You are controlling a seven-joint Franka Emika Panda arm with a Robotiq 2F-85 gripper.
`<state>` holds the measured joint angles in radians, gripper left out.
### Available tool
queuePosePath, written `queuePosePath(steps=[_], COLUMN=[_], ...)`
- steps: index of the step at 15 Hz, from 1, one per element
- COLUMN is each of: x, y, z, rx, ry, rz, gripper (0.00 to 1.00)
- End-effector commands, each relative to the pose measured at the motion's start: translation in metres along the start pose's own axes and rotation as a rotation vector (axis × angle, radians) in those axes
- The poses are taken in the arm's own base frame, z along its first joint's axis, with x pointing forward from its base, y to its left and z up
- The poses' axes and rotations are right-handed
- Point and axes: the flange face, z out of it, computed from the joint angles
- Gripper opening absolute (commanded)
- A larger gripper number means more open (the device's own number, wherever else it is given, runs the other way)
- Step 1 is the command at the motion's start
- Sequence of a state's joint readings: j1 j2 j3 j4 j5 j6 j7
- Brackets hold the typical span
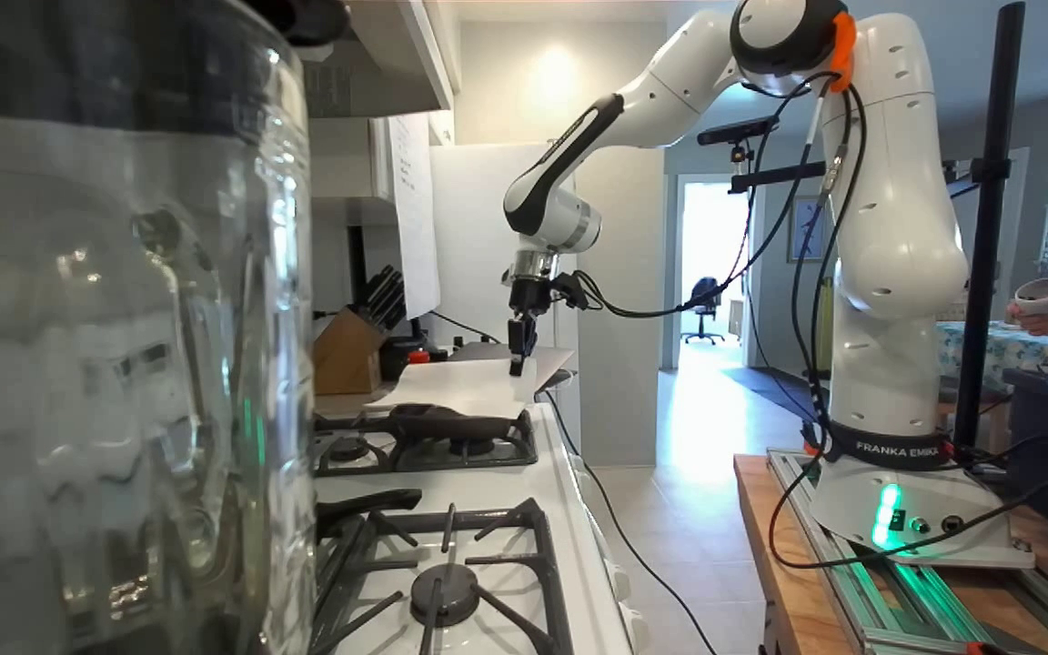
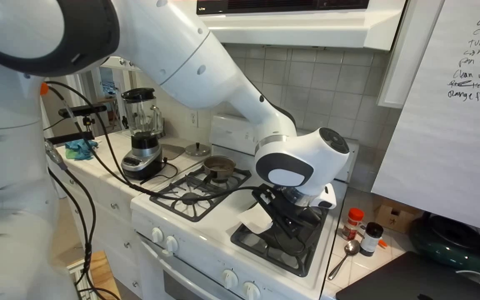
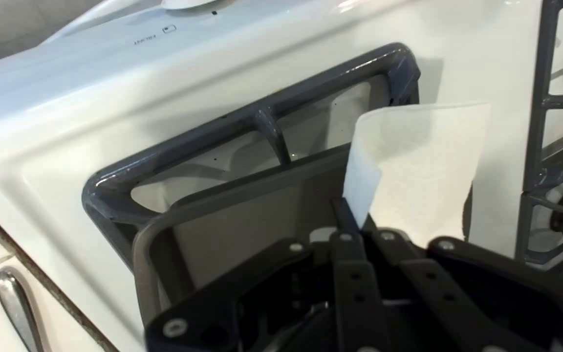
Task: Place the paper towel inside the baking tray
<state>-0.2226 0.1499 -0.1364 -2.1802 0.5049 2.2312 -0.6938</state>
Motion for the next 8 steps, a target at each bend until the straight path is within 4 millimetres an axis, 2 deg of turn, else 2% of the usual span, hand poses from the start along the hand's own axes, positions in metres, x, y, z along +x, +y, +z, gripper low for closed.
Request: queuePosePath(steps=[1,2,3,5,8], x=[0.000,0.000,0.000,0.000,-0.001], y=[0.010,0.012,0.013,0.015,0.015], z=[0.013,0.016,0.019,0.020,0.006], rx=[-0.014,-0.017,-0.022,-0.042,-0.125], ry=[-0.014,-0.017,-0.022,-0.017,0.020], rz=[0.008,0.012,0.018,0.026,0.085], gripper=[0.00,0.26,0.28,0.40,0.61])
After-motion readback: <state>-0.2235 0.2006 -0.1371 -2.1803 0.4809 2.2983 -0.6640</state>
